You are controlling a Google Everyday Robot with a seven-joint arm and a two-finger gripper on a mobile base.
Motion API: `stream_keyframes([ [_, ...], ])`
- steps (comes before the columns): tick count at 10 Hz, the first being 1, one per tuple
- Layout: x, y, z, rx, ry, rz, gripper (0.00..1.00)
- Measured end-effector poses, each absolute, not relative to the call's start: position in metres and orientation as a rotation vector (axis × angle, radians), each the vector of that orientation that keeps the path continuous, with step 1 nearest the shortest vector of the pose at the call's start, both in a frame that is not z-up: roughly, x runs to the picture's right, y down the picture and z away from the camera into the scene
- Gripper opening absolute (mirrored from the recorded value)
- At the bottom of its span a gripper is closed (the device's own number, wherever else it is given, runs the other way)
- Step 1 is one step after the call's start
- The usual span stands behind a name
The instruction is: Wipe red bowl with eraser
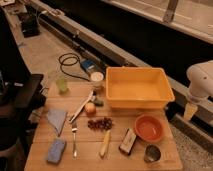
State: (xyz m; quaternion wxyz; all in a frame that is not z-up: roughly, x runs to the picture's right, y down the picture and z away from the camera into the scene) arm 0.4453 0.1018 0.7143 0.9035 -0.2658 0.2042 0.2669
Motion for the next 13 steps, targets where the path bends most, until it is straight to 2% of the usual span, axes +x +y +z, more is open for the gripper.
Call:
stream_keyframes([
  [9, 0.446, 0.101, 0.713, -0.547, 0.421, 0.548, 0.80],
  [13, 0.410, 0.070, 0.694, -0.496, 0.350, 0.413, 0.80],
])
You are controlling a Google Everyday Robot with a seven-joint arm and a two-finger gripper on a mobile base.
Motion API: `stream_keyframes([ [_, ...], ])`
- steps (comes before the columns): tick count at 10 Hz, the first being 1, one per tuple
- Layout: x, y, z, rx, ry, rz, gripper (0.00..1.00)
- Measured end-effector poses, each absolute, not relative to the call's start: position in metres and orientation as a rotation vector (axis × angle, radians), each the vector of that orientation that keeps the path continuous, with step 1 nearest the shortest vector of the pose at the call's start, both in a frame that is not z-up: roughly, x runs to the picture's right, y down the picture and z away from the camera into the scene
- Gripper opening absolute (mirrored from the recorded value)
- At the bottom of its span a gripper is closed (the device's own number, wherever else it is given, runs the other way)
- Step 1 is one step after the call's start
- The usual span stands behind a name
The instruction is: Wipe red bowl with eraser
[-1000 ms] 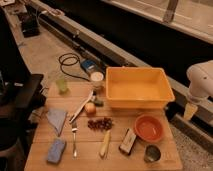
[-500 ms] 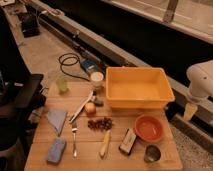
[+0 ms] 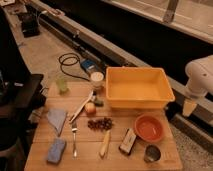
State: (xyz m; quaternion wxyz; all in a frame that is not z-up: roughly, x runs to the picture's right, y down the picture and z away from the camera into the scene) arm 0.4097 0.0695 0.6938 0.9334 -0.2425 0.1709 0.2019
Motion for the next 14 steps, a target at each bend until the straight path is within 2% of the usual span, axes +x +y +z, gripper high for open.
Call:
stream_keyframes([
  [4, 0.313, 0.070, 0.673, -0.496, 0.164, 0.189, 0.80],
  [6, 0.255, 0.085, 0.657, -0.537, 0.002, 0.044, 0.80],
  [9, 0.230, 0.094, 0.648, -0.551, -0.074, -0.030, 0.80],
  [14, 0.227, 0.104, 0.658, -0.581, -0.077, -0.077, 0.80],
])
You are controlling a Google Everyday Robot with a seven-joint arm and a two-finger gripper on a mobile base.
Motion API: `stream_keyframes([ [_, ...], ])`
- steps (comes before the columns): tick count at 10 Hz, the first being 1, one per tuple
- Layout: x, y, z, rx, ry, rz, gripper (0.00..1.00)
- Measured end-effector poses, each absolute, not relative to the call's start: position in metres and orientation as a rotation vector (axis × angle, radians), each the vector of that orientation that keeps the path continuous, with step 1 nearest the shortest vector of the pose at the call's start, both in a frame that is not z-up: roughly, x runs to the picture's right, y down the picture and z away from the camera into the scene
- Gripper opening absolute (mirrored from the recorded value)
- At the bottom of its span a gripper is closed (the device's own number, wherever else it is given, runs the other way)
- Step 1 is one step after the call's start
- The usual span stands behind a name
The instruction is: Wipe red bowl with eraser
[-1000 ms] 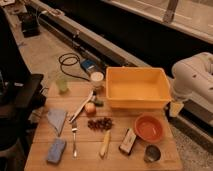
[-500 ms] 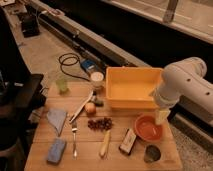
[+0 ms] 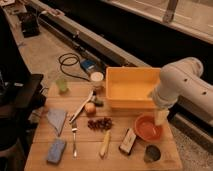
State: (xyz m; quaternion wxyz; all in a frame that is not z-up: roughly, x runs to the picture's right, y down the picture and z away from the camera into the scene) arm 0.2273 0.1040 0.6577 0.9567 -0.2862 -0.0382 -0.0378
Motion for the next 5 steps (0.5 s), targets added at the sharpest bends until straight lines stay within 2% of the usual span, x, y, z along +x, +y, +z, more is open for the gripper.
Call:
stream_keyframes([
  [5, 0.149, 0.167, 0.698, -0.594, -0.200, -0.236, 0.80],
])
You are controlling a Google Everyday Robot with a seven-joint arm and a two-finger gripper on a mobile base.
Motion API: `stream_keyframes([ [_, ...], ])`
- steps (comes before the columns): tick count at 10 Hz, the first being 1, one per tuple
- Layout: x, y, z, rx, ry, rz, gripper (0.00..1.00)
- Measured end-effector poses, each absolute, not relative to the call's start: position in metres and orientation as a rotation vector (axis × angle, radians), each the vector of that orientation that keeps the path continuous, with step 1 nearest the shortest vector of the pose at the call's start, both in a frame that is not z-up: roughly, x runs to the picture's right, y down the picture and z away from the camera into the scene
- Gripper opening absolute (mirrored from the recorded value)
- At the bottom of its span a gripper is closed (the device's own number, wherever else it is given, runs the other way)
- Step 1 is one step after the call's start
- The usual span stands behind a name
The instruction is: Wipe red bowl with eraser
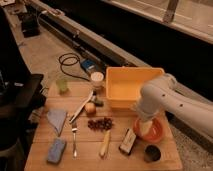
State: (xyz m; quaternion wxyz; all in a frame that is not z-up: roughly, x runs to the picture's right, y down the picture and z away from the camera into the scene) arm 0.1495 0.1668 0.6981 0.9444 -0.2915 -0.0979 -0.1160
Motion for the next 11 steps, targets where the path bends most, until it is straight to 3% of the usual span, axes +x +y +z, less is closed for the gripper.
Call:
stream_keyframes([
  [3, 0.116, 0.200, 0.709, -0.591, -0.285, -0.337, 0.80],
  [7, 0.111, 0.205, 0.710, -0.595, -0.314, -0.358, 0.80],
  [11, 0.122, 0.236, 0.722, -0.693, -0.370, -0.424, 0.80],
])
